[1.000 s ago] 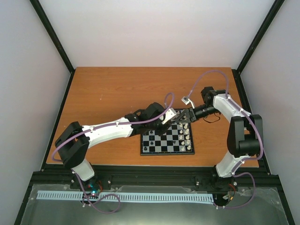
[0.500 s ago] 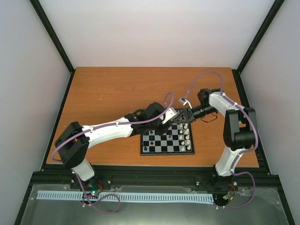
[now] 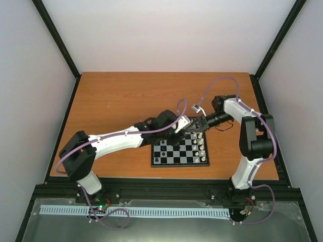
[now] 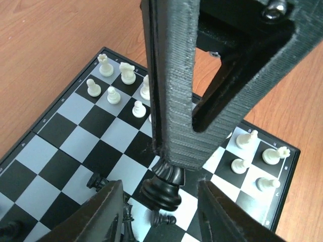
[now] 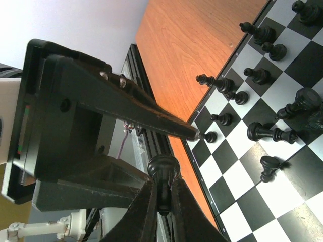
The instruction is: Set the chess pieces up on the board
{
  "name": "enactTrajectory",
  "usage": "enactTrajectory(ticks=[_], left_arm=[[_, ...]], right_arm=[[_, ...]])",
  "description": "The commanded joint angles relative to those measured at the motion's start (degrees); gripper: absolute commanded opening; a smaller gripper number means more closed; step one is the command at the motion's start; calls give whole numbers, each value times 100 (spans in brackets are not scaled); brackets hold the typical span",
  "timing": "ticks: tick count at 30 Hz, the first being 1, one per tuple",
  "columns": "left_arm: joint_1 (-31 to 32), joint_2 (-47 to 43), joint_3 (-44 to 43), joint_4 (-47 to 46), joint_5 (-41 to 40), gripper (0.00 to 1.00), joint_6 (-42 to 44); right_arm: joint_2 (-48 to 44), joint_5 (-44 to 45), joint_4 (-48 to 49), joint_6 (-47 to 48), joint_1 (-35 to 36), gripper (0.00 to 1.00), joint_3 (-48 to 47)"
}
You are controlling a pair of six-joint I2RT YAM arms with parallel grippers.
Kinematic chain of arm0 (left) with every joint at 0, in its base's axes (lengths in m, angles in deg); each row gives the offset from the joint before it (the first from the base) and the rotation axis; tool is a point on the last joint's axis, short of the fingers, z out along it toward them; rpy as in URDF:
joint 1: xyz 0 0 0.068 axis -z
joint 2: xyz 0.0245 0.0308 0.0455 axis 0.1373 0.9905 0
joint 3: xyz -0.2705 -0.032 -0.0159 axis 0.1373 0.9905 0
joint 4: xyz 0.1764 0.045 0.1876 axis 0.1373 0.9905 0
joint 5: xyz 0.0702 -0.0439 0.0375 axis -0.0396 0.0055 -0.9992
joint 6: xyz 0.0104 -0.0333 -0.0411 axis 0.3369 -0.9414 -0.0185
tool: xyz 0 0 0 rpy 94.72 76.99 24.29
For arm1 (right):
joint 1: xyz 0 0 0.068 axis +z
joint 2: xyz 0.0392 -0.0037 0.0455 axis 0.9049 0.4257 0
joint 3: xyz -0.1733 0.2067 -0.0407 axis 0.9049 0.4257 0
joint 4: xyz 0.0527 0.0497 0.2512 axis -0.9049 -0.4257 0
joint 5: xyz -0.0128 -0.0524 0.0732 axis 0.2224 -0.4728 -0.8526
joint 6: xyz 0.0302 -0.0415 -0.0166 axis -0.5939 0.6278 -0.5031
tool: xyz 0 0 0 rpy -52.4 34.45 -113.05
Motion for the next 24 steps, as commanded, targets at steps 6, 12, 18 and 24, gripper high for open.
enactTrajectory(ticks=[6,12,18,24], left_arm=[[33,-652,-749,1116,-533,70,-681],[-170,-1174,-1774,2992,-1665,84,-756],[-1579,-1687,-1603,3171,-1642,86,-1206],[-2537,-2114,-753,2572,-1059,89,-1493]], right_arm=[[-311,249,427,-174,43,3,-134],[-1183,1802,1604,-892,404,3,45],[-1888,3229,2282,-885,1403,3,282],[-1675,4436,2562,-713,2618,3,212]])
